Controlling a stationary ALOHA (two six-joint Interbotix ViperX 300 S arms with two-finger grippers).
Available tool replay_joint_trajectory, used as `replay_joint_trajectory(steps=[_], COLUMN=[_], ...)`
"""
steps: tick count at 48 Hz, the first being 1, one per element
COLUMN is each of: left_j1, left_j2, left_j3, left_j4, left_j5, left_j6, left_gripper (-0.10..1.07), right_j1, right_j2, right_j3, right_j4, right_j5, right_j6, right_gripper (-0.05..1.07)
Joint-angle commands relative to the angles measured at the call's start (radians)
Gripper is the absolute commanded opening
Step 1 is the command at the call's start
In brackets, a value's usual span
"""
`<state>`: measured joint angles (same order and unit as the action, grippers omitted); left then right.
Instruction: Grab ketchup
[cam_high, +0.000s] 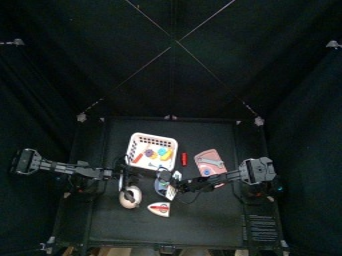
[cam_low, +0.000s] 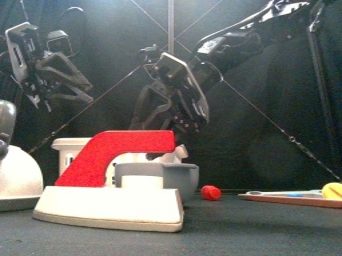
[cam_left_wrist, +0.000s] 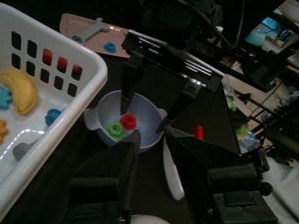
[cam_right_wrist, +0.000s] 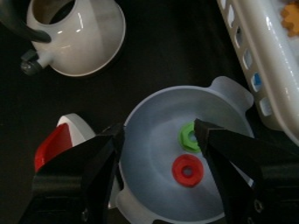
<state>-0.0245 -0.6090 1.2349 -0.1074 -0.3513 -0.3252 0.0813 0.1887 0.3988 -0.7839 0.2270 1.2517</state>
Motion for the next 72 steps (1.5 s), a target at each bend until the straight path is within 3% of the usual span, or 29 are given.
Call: replay_joint_trajectory(steps=[1, 21, 35, 48, 61, 72], left_j1=[0.003, 0.003, 0.003, 0.011, 0.012, 0.012], left_j2=[-0.002, -0.002, -0.002, 0.0, -0.002, -0.002], left_j3=[-0.011, -0.009, -0.011, -0.009, -0.006, -0.006], left_j4=[0.0, -0.008, -0.009, -0.008, -0.008, -0.009], left_j5=[-0.009, -0.009, -0.009, -0.009, -0.009, -0.009], left_j6=[0.0, 0.002, 0.002, 0.002, 0.002, 0.002], left_gripper=[0.72, 0.72, 0.72, 0.72, 0.72, 0.72], right_j1=[0.0, -0.049, -0.225, -0.368, -0.405, -0.416], right_j2=[-0.072, -0.33, -0.425, -0.295, -0.143, -0.067], right_j3=[0.002, 0.156, 0.278, 0.268, 0.21, 0.173], right_j4=[0.014, 0.028, 0.176, 0.175, 0.147, 0.117], right_j5=[-0.006, 0.0, 0.054, 0.091, 0.097, 0.176], right_j6=[0.0, 0.003, 0.005, 0.0, -0.003, 0.0], right_gripper=[0.95, 0.95, 0.95, 0.95, 0.95, 0.95])
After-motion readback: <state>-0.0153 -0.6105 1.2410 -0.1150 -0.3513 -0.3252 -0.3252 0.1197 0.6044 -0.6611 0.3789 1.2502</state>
